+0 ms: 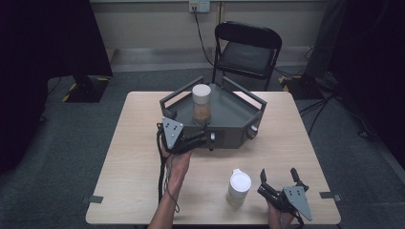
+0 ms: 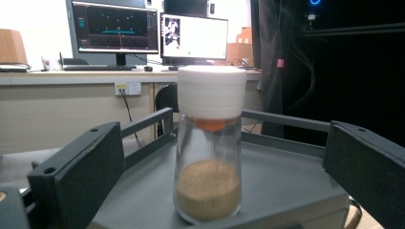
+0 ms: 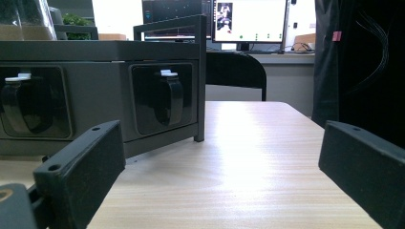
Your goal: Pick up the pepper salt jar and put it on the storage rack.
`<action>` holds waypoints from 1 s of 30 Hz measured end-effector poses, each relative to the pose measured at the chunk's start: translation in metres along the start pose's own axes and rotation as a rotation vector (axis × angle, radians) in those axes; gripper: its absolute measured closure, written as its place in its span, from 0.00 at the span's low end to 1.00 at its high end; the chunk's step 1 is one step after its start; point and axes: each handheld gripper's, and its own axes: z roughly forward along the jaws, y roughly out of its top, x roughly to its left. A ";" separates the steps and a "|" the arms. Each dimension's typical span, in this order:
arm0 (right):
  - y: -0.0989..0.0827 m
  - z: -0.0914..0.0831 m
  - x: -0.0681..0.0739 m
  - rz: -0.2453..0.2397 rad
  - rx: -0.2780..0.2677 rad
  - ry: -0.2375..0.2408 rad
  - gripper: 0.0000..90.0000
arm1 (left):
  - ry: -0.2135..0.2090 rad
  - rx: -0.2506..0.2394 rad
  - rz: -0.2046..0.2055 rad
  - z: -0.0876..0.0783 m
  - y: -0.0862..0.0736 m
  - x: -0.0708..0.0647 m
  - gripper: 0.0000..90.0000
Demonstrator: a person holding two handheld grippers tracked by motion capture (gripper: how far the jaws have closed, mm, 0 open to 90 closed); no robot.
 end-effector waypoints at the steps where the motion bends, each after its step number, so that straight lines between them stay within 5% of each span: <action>1: 0.000 0.000 0.000 0.000 0.000 0.000 0.01 | -0.001 0.003 0.005 -0.002 -0.001 0.000 0.00; 5: 0.000 0.000 0.000 0.000 0.000 -0.001 0.01 | 0.013 0.009 0.035 -0.006 -0.005 -0.002 0.00; 30: 0.000 0.000 0.001 0.000 0.000 -0.003 0.01 | 0.008 0.012 0.016 -0.044 -0.041 -0.001 0.00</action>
